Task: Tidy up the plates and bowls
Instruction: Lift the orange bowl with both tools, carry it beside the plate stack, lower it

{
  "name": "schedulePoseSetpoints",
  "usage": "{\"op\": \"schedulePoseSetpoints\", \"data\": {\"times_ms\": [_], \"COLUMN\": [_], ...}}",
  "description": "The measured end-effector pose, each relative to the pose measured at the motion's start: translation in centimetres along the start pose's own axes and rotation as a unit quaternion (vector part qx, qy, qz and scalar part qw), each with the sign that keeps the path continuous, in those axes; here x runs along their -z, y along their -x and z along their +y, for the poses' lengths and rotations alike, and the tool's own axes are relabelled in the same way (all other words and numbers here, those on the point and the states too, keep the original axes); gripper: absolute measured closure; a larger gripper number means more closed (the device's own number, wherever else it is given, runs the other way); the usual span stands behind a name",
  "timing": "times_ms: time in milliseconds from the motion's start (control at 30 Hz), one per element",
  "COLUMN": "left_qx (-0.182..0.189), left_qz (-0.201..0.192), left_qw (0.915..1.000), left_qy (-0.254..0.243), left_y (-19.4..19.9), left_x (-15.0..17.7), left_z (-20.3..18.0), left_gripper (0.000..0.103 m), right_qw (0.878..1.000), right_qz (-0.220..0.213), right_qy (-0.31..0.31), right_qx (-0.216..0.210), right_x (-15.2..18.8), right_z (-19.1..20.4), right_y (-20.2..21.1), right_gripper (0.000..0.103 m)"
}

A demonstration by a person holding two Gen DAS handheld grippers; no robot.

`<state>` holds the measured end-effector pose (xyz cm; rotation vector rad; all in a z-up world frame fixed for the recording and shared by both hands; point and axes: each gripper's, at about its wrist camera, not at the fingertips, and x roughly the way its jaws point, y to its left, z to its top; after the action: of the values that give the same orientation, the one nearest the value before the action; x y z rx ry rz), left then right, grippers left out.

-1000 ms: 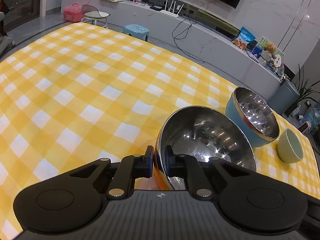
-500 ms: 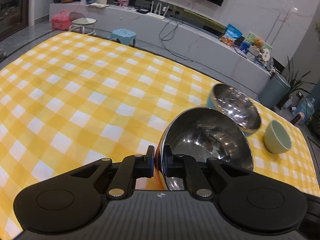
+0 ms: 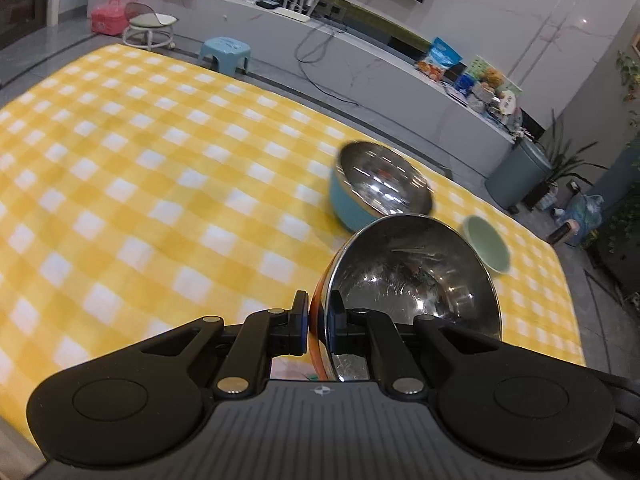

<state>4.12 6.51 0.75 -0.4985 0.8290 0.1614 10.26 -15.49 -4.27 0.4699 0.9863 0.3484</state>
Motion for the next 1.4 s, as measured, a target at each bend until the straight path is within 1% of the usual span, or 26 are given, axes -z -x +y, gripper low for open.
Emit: {"op": "schedulePoseSetpoints", "data": {"times_ms": [100, 200, 333, 467, 667, 833, 1000, 1233, 1400], "left_qx": [0.015, 0.032, 0.046, 0.048, 0.035, 0.028, 0.022, 0.021, 0.020], "left_qz": [0.010, 0.032, 0.053, 0.080, 0.106, 0.119, 0.122, 0.135, 0.136], "left_qw": [0.9998, 0.9990, 0.9975, 0.9955, 0.9934, 0.9923, 0.9922, 0.9906, 0.9905], "left_qy": [0.000, 0.003, -0.006, -0.017, -0.025, -0.018, -0.014, -0.011, -0.008], "left_y": [0.3, 0.0, -0.6, -1.7, -2.5, -2.5, -2.6, -3.3, -3.6], "left_x": [1.4, 2.9, 4.9, 6.7, 8.6, 9.1, 9.3, 9.6, 9.7], "left_z": [-1.4, -2.6, -4.5, -6.2, -7.4, -7.2, -7.0, -6.8, -6.4], "left_gripper": [0.093, 0.093, 0.092, 0.092, 0.092, 0.092, 0.092, 0.092, 0.091], "right_qw": [1.000, 1.000, 0.999, 0.997, 0.994, 0.994, 0.994, 0.994, 0.994], "right_qz": [-0.007, -0.014, -0.017, -0.008, 0.006, 0.015, 0.025, 0.026, 0.032], "right_qy": [-0.004, -0.008, -0.042, -0.072, -0.102, -0.107, -0.108, -0.099, -0.097], "right_qx": [0.008, 0.017, 0.016, 0.024, 0.031, 0.030, 0.024, 0.039, 0.043], "right_x": [0.4, 0.8, 1.7, 2.6, 3.8, 4.1, 4.1, 4.2, 4.1], "right_z": [-1.7, -3.7, -7.4, -10.6, -13.5, -13.9, -14.0, -13.7, -13.7], "right_y": [2.3, 4.4, 6.3, 7.5, 8.2, 8.2, 7.7, 7.4, 6.9], "right_gripper": [0.090, 0.090, 0.089, 0.089, 0.088, 0.088, 0.088, 0.088, 0.088]}}
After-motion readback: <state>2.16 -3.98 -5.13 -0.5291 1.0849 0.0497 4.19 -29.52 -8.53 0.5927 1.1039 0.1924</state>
